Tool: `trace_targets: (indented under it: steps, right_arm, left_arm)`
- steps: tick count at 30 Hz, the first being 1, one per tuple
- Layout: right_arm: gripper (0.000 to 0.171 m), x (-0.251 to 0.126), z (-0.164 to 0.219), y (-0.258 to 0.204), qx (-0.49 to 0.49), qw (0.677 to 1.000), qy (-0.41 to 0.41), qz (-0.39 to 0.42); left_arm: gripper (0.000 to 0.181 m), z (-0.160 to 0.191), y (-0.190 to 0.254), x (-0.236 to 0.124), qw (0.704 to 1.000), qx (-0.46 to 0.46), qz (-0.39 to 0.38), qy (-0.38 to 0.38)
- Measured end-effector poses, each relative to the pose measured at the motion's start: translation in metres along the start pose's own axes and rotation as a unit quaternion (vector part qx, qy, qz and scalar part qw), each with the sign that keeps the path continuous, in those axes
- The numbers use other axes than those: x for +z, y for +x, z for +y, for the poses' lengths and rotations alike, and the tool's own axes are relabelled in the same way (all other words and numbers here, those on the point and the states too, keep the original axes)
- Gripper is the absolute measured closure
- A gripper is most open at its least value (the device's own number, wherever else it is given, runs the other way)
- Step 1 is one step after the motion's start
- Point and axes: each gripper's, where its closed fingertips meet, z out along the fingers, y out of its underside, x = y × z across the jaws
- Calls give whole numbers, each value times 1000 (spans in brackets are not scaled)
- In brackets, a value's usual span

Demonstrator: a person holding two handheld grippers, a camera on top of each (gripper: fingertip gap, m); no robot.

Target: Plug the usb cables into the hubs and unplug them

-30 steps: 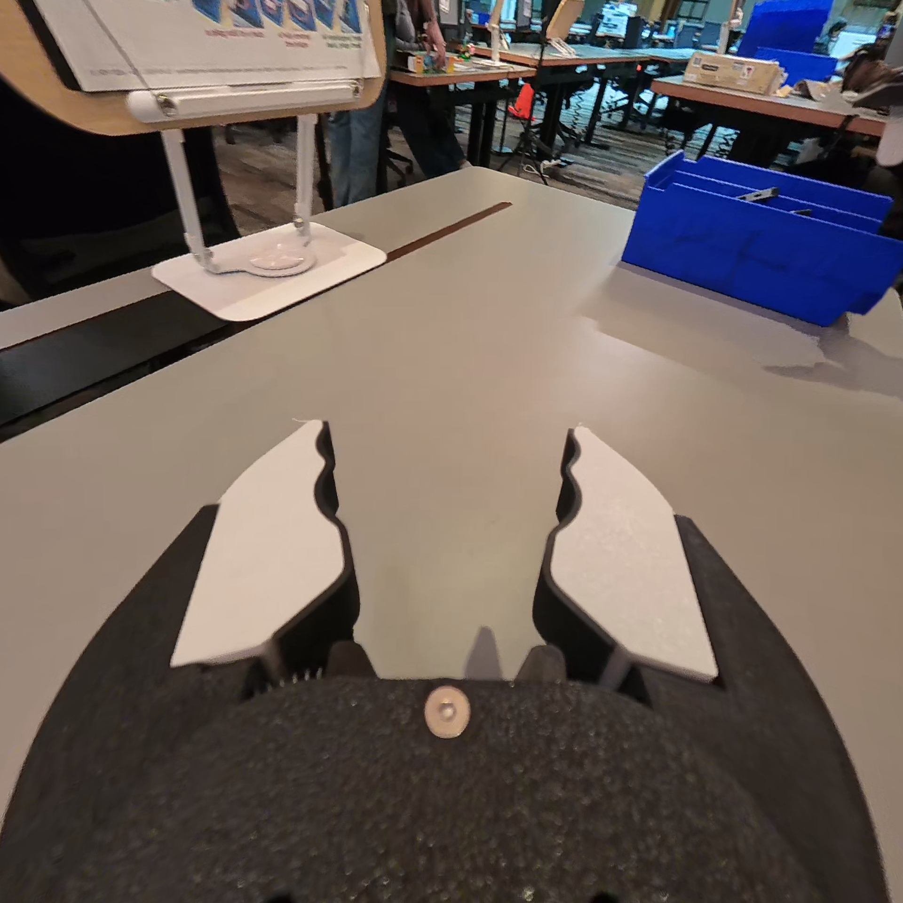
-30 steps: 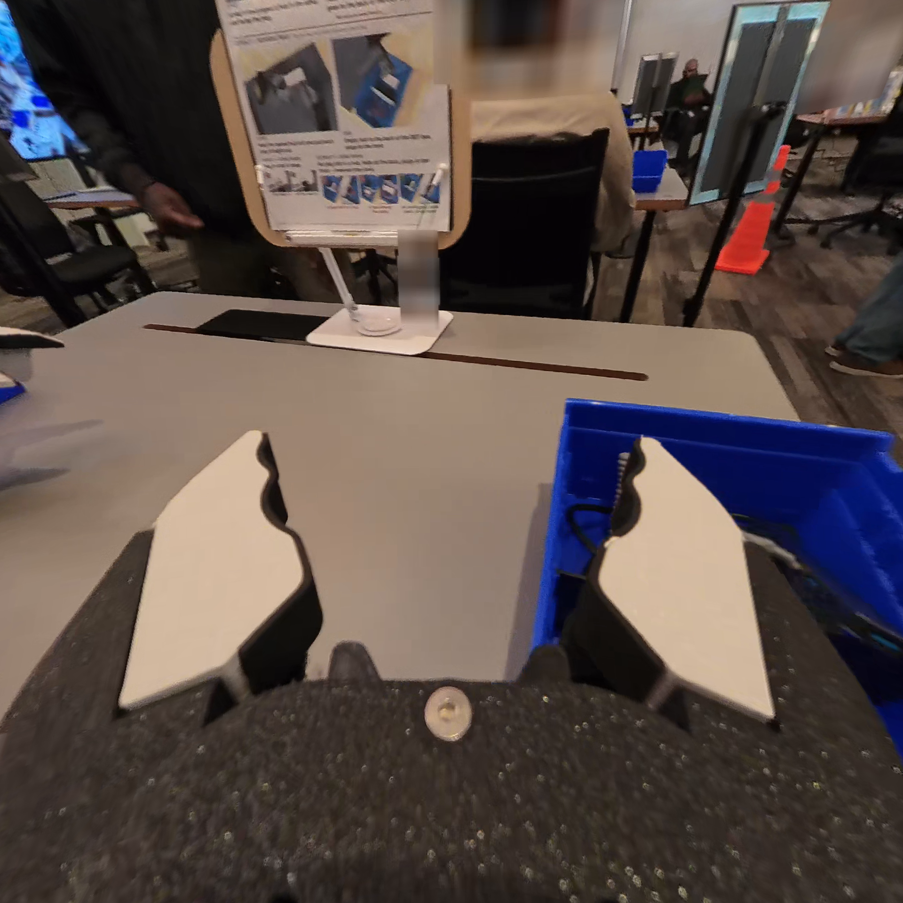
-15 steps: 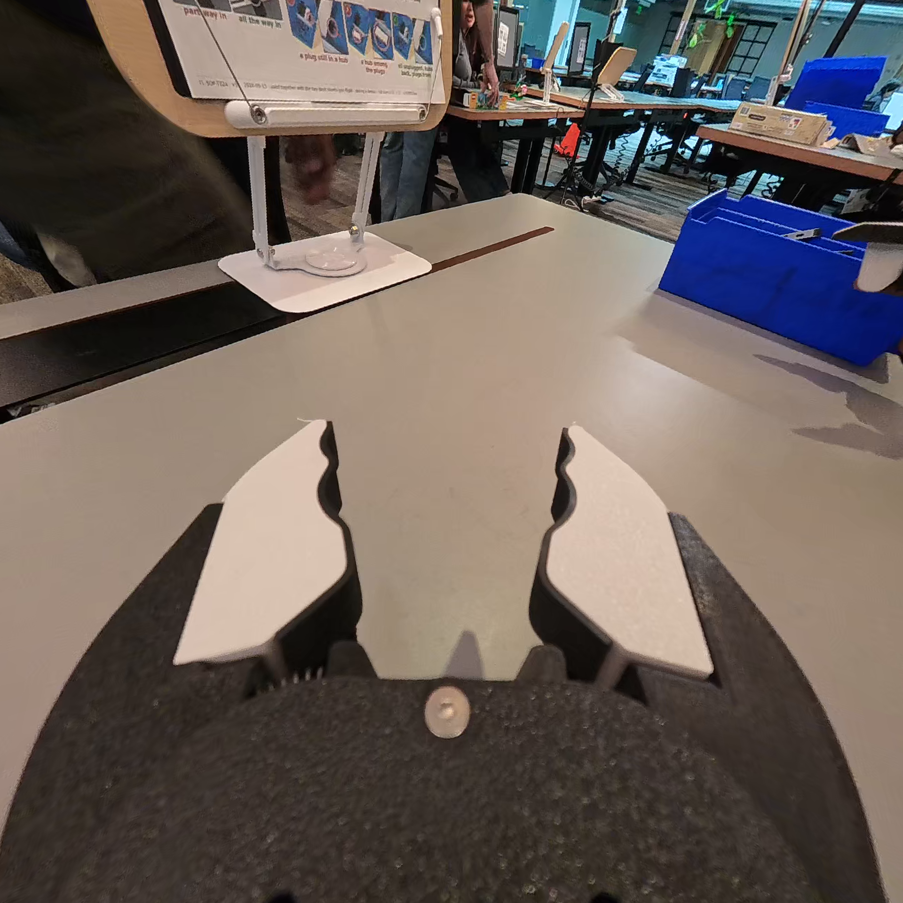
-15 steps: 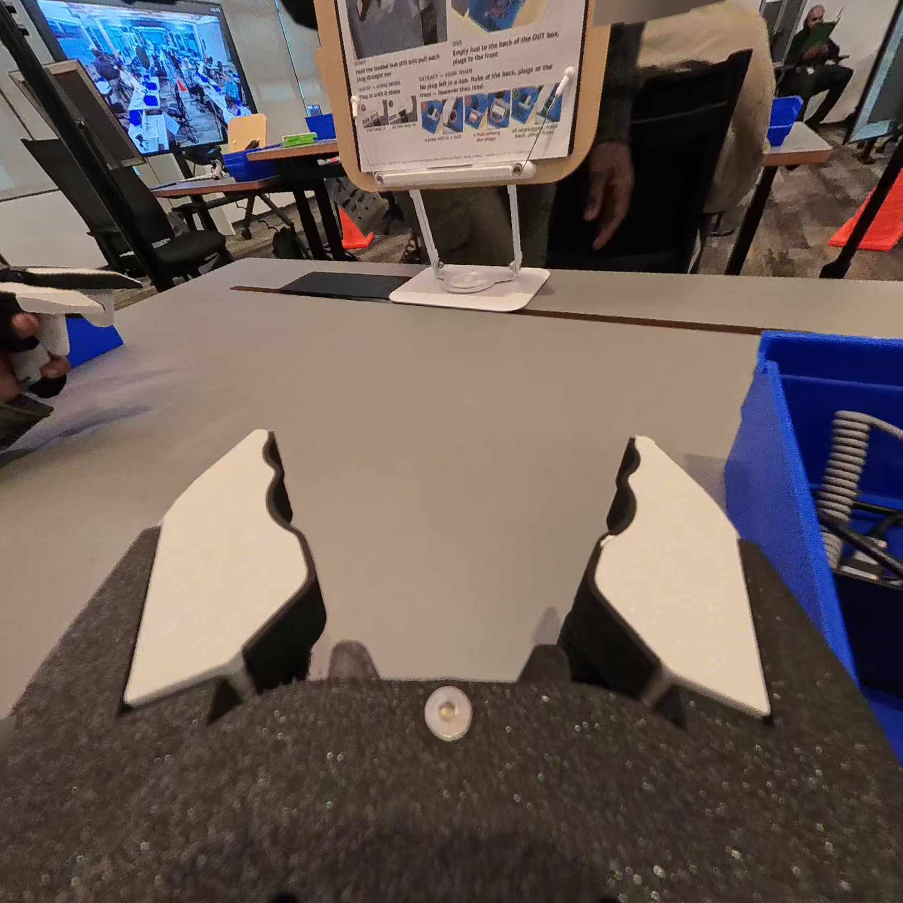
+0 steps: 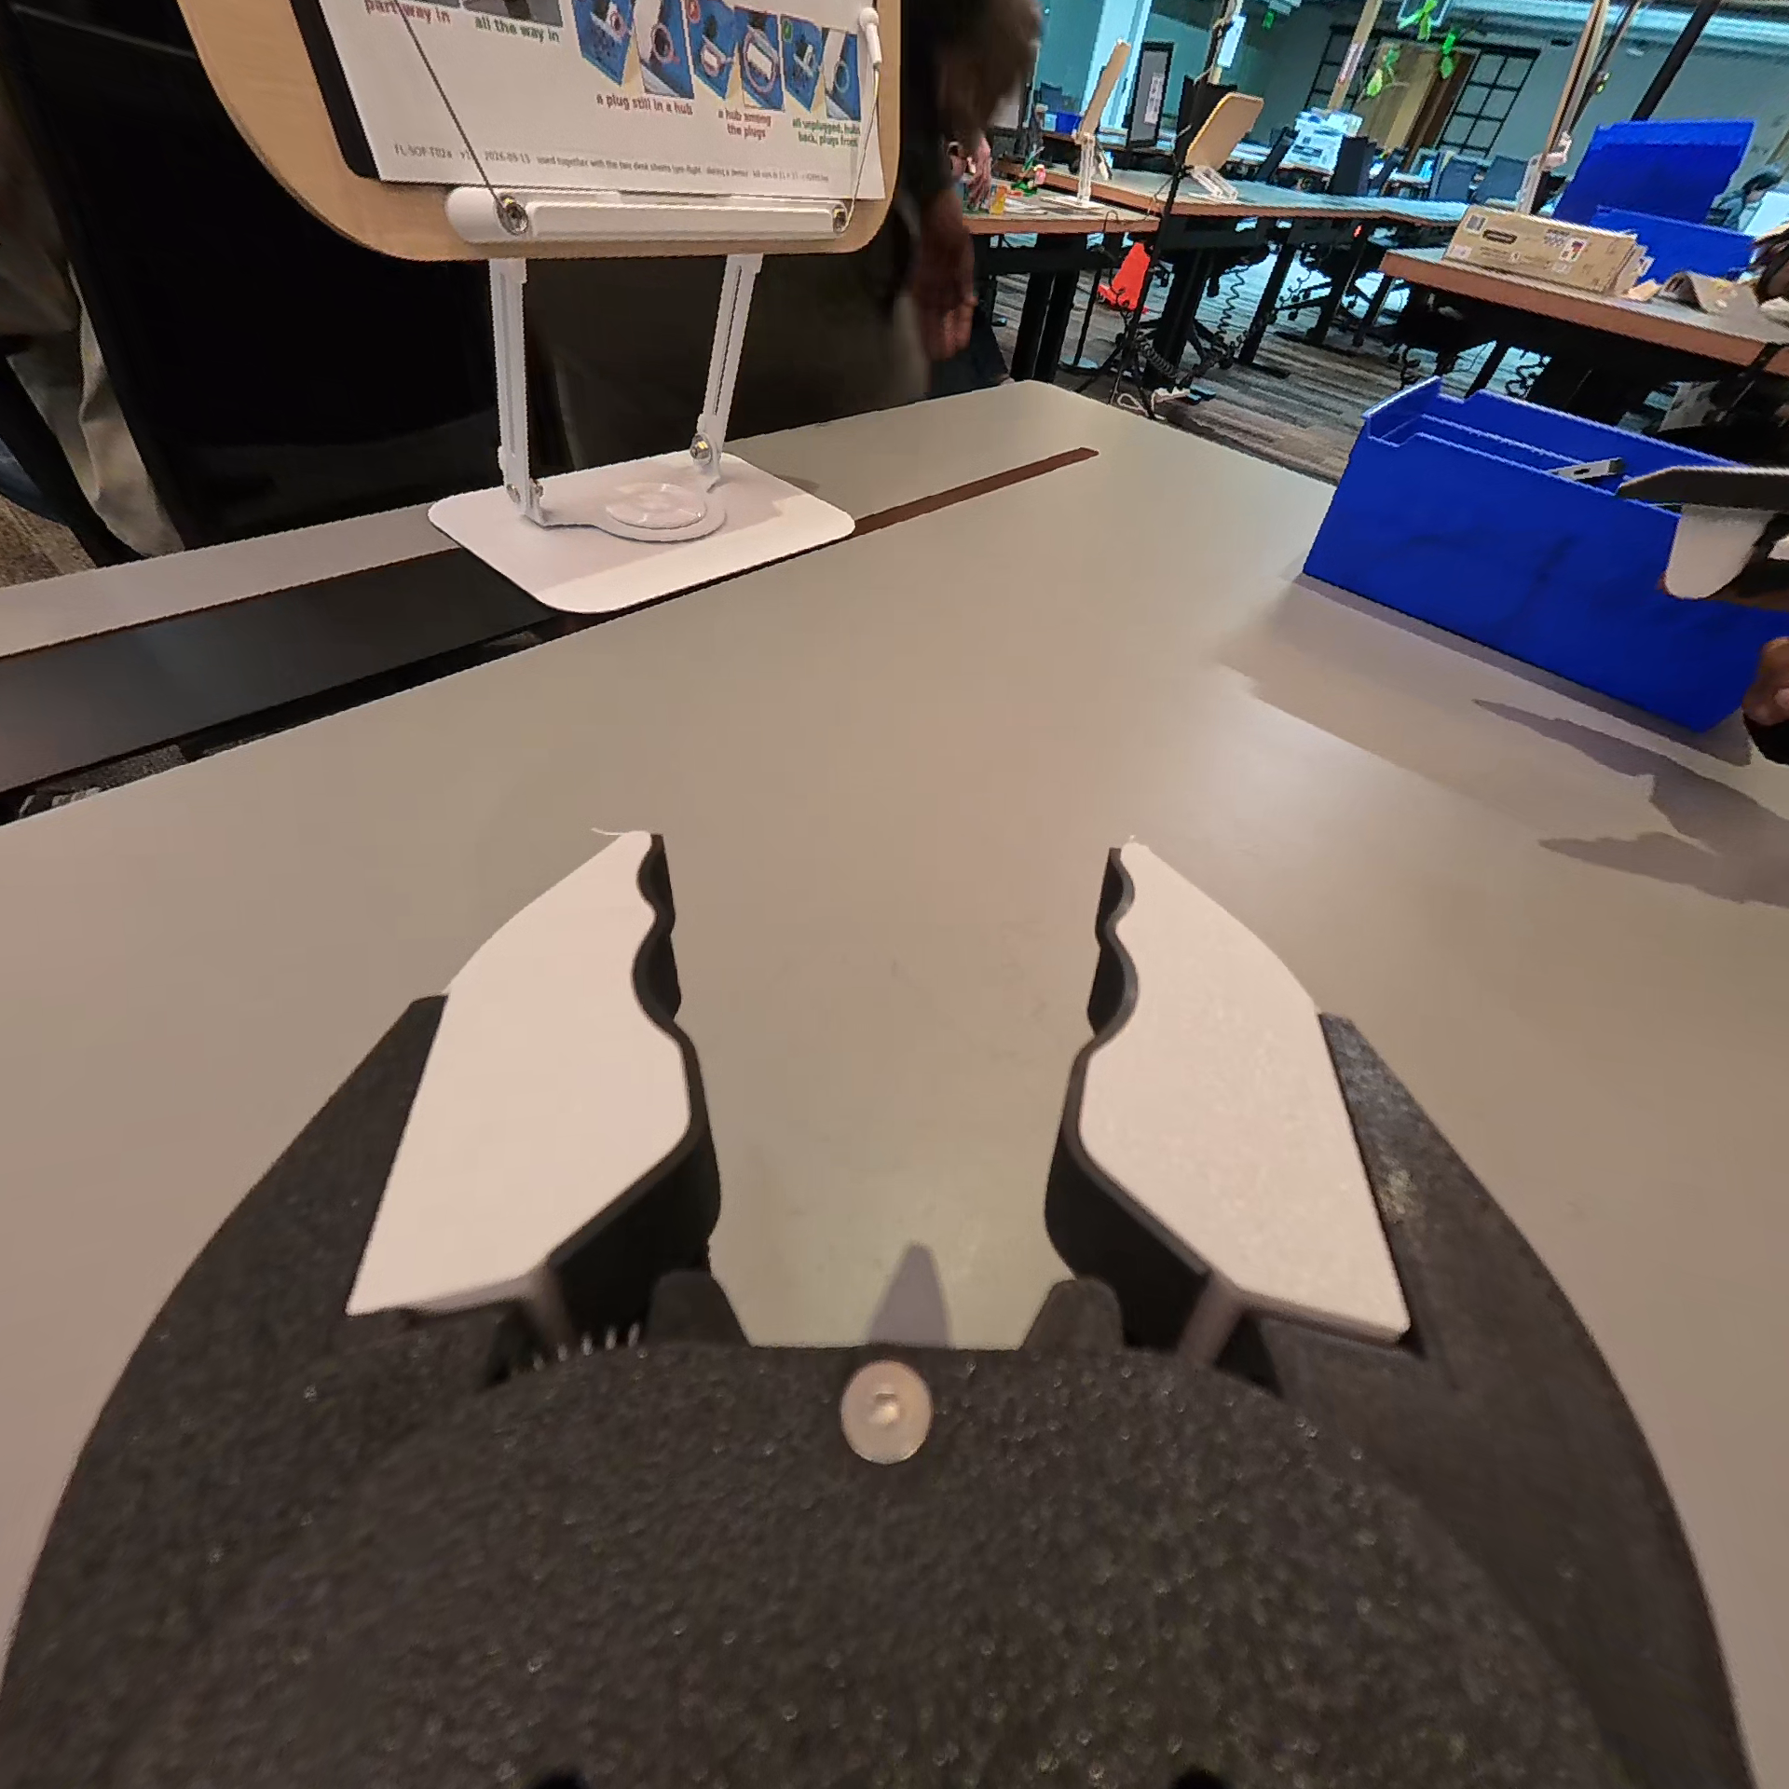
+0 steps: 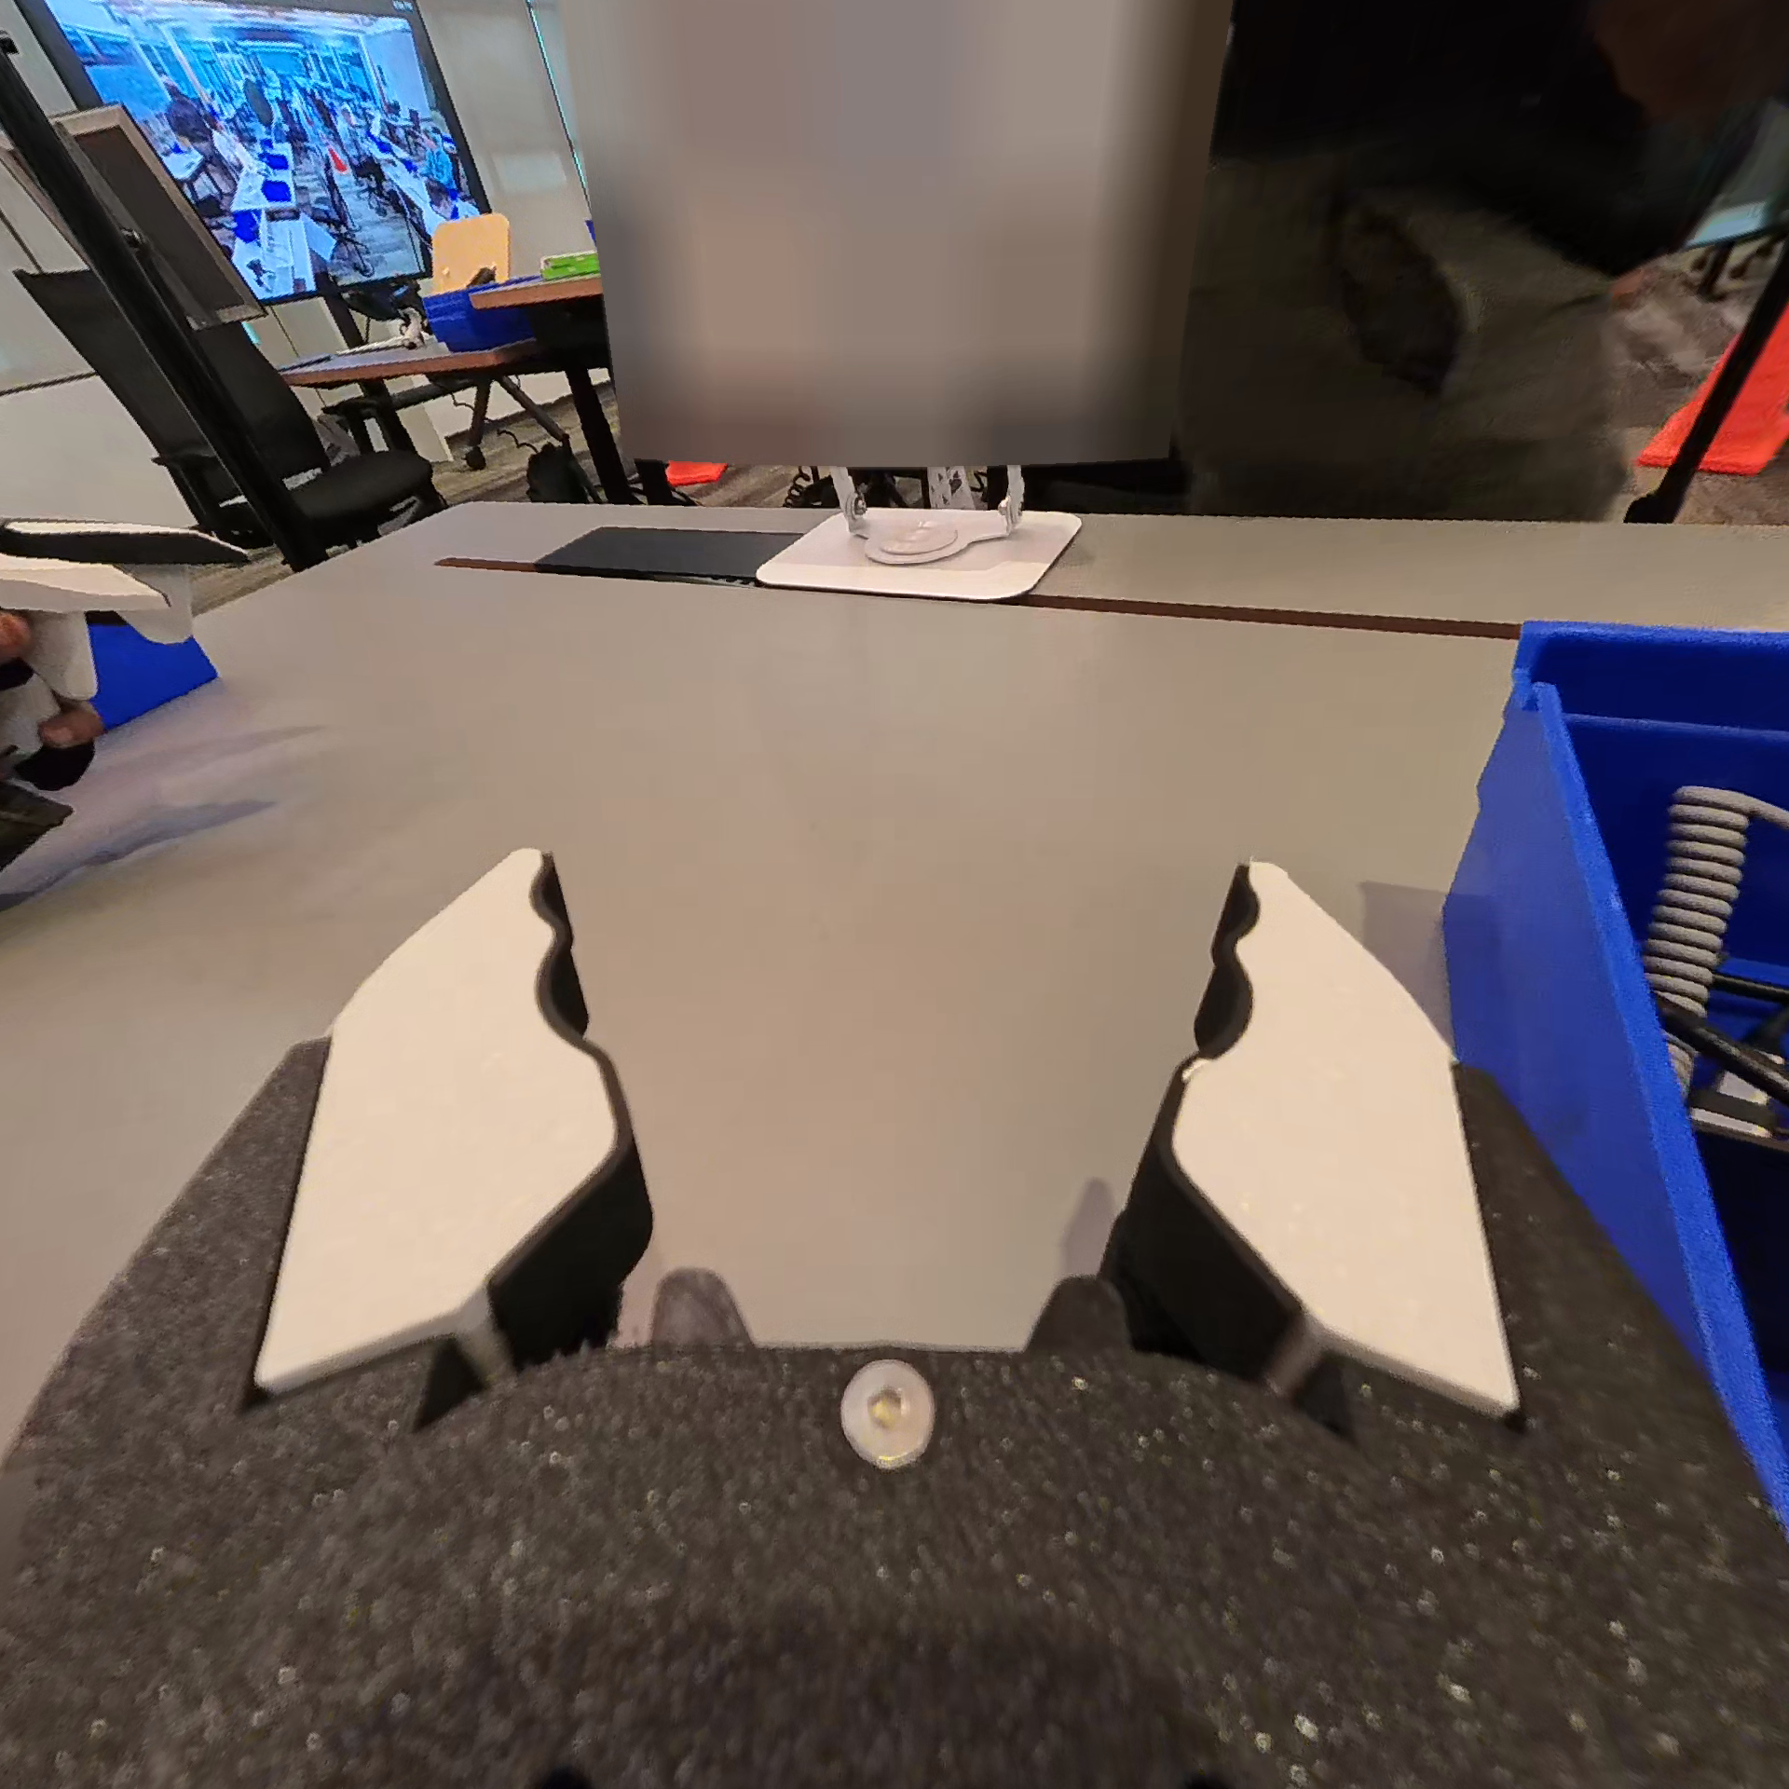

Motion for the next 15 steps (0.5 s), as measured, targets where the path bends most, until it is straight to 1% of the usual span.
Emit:
trace_targets:
  steps: [15]
  right_arm:
    - [52,-5,0,0,-2,1000,0,-2]
  left_arm:
    - [100,5,2,4,1000,-3,6,-11]
